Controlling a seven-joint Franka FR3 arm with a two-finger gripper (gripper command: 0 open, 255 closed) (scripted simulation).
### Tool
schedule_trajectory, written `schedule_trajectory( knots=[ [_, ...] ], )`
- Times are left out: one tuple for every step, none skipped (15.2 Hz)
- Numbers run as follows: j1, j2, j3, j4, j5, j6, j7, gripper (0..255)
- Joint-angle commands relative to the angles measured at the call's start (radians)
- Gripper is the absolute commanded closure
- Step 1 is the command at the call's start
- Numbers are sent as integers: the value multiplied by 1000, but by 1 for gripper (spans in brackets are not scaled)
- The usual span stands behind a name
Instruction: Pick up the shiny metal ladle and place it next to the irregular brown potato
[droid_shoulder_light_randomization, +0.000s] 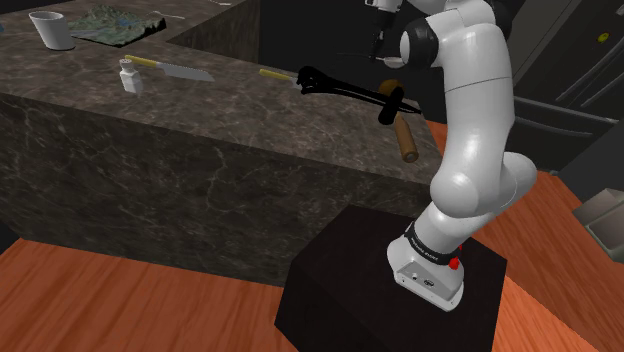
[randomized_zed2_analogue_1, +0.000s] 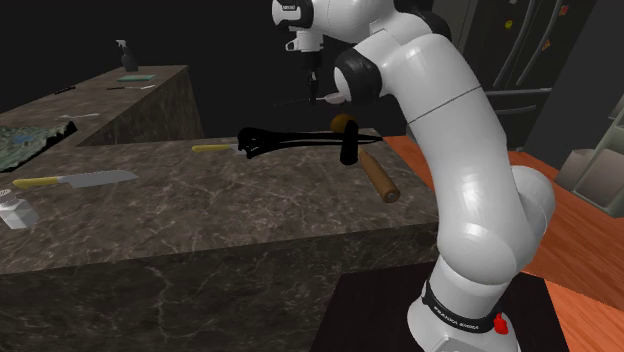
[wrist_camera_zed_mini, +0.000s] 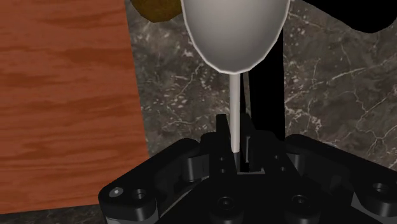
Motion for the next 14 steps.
schedule_trajectory(
  knots=[
    [8, -2, -1, -33, -1, 29, -5, 255],
    [15, -6, -2, -55, -2, 45, -7, 255],
    [21, -9, -3, -75, -3, 61, -10, 255],
    [26, -12, -3, -95, -3, 77, -12, 255],
    [31, -14, -4, -113, -4, 92, -14, 255],
    [36, -16, -4, -131, -4, 107, -15, 255],
    [40, -17, -4, -147, -4, 121, -17, 255],
    [44, -17, -5, -163, -4, 135, -19, 255],
    [48, -18, -4, -178, -4, 149, -21, 255],
    [51, -18, -4, -193, -3, 162, -22, 255],
    [54, -17, -4, -206, -2, 175, -24, 255],
    [57, -17, -4, -220, -2, 188, -26, 255],
    [60, -16, -3, -232, -1, 201, -27, 255],
    [62, -15, -3, -244, 0, 214, -29, 255]
  ],
)
